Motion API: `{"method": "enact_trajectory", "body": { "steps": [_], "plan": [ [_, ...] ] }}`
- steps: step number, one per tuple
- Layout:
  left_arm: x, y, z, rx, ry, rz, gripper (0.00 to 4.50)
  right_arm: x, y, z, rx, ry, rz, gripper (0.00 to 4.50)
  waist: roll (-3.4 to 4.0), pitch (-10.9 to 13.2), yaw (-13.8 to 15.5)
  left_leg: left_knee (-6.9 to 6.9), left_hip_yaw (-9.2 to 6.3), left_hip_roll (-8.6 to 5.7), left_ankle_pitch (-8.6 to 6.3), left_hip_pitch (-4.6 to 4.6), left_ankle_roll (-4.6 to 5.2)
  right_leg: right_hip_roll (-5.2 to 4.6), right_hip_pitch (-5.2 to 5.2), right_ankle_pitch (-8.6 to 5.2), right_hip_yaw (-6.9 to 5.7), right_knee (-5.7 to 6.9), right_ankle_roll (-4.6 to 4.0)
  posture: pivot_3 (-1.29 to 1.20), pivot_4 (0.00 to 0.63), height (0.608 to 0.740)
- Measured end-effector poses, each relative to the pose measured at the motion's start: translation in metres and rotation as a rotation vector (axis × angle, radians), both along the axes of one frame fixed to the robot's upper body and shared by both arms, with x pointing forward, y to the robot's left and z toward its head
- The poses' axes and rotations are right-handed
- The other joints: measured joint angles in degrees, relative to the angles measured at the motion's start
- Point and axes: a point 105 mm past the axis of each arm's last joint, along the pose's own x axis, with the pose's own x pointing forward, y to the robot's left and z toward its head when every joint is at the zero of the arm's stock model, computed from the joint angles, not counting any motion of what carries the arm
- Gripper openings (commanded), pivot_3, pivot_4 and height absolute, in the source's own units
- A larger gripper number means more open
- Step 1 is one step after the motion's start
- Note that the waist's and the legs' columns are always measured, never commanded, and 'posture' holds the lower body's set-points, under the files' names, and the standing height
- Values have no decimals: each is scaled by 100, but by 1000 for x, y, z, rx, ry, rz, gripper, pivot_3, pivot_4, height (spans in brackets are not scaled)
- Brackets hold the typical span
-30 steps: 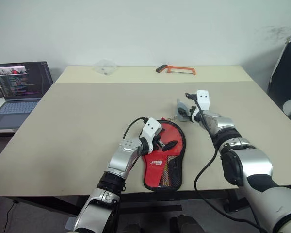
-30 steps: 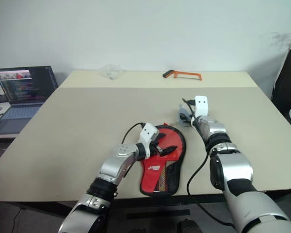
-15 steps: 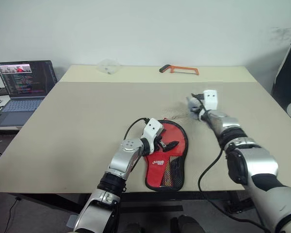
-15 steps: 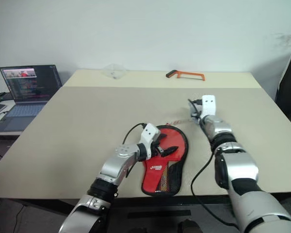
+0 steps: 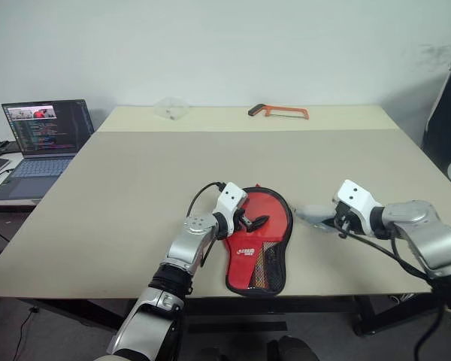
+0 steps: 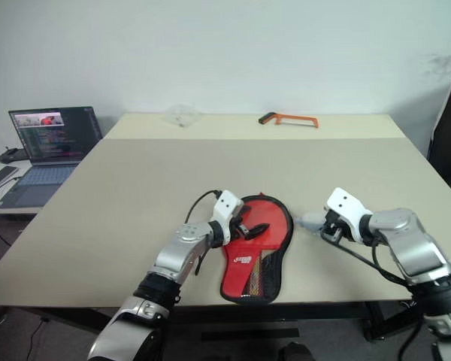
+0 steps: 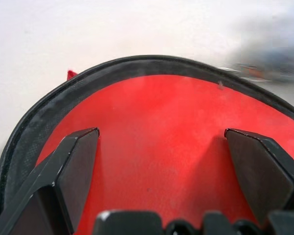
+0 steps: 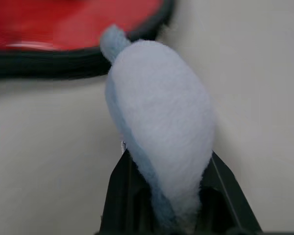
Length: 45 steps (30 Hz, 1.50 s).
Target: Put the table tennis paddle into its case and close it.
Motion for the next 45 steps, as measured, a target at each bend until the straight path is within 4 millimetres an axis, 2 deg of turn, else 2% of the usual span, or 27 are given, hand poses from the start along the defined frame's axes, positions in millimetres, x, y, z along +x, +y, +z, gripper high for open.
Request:
{"method": "enact_trajectory", "body": {
  "steps": [3,7,10,14,18,21,25,27,30,33,35,36,39,41,45],
  "plan": [
    [1,-1,-1,2,4,-1,4500,-28,8,13,-10,18,141,420,4,-2,3,-8,-24,13,-1,13,1,18,41,4,-16,-59,13,0,150,740],
    [6,-1,2,7,-4,-6,4500,-66,27,15,-1,87,336,419,0,-2,31,-7,-23,8,-8,7,11,35,36,9,-6,-70,21,0,150,740],
    [8,-2,2,8,-8,-9,4500,-82,40,18,17,103,415,415,0,-1,62,-7,-29,4,-10,3,11,1,31,9,-8,-75,21,0,150,740],
    [9,-2,3,11,-6,-11,4500,-104,46,5,-29,160,484,407,0,-1,105,-11,-39,1,-11,-1,10,-5,31,5,-17,-81,26,0,150,740],
    [10,-2,3,18,-6,-16,4500,-143,57,-20,-25,304,610,400,0,-1,140,-15,-39,0,-14,-2,7,-6,32,0,-17,-88,31,0,150,740],
    [11,0,2,25,-2,-13,4500,-153,64,-21,26,338,639,393,-4,0,138,-12,-34,0,-15,2,8,-8,35,3,-13,-88,37,0,150,740],
    [11,1,2,30,-2,-16,4500,-151,67,-22,54,338,635,392,-3,0,136,-14,-36,3,-15,4,9,-6,35,3,-18,-86,37,0,150,740],
    [11,2,2,33,-2,-16,4500,-141,68,-20,72,313,605,391,-4,1,127,-14,-35,3,-15,4,9,-6,35,3,-17,-86,37,0,150,740],
    [10,6,5,32,-2,-30,4500,-101,60,-11,109,217,455,390,-17,8,100,-9,-31,3,-14,4,9,-8,33,6,-15,-81,39,0,150,740],
    [-4,13,11,-21,10,-133,4500,-57,40,0,166,138,266,390,-35,30,62,-14,-30,6,-13,-6,7,-7,13,4,-14,-74,31,0,150,740],
    [-11,22,18,-22,2,-182,4500,-39,27,1,207,140,183,1109,-44,44,67,-16,-36,5,-8,-20,-3,-7,-2,0,-18,-73,20,0,150,740],
    [-13,27,24,-15,-7,-201,4500,-35,22,-1,216,154,158,1302,-43,46,73,-16,-38,5,-3,-36,-12,-7,-16,1,-19,-71,13,0,150,740],
    [-18,45,43,14,-46,-245,4500,-32,14,-15,218,216,139,2237,-42,46,81,-8,-34,0,1,-100,-17,-11,-82,20,-15,-65,-19,0,150,740],
    [-22,58,53,22,-48,-261,4500,-32,11,-27,205,256,137,2995,-39,48,84,-8,-31,-4,0,-102,-16,-17,-84,21,-12,-65,-20,0,150,740],
    [-32,93,78,83,-53,-278,4500,-30,9,-24,203,271,159,4408,-34,67,72,-12,-29,-4,-4,-104,-12,-17,-86,21,-12,-69,-19,0,150,740]
  ]
}}
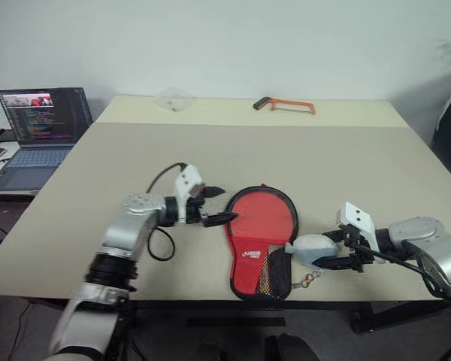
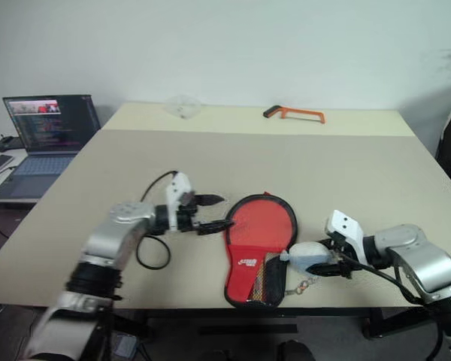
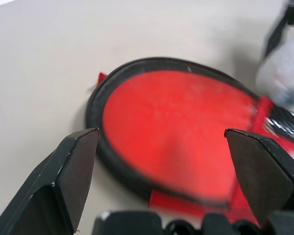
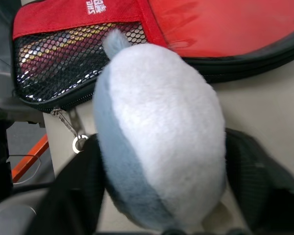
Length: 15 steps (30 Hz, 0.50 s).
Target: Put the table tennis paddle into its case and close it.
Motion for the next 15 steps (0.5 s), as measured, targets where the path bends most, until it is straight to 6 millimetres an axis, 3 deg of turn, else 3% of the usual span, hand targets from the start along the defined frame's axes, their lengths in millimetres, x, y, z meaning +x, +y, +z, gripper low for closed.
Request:
{"method": "enact_trajectory", "body": {
  "steps": [5,8,10,12,15],
  "plan": [
    [-22,49,29,85,11,-4,4500,-5,-13,29,22,-12,6,4462,18,26,-17,1,2,1,-7,1,14,2,-1,-1,-2,1,0,0,150,740],
    [-34,76,53,78,25,38,4500,-15,-33,55,-14,-69,-14,4462,18,31,-2,1,0,2,-15,0,28,3,1,-3,-8,0,2,0,150,740],
    [-41,88,66,50,24,64,4500,-26,-49,62,-65,-75,-39,4462,18,31,38,2,-2,1,-20,-1,35,2,4,-10,-12,-5,13,0,150,740],
    [-46,101,67,69,38,105,4500,-35,-57,64,-106,-63,-44,4462,18,31,28,3,8,2,-21,5,37,1,7,-10,-3,-4,15,0,150,740],
    [-49,105,56,78,75,115,4500,-41,-46,67,-122,-85,20,4462,20,32,14,8,16,5,-21,6,38,2,5,-21,3,0,33,0,150,740]
  ]
}}
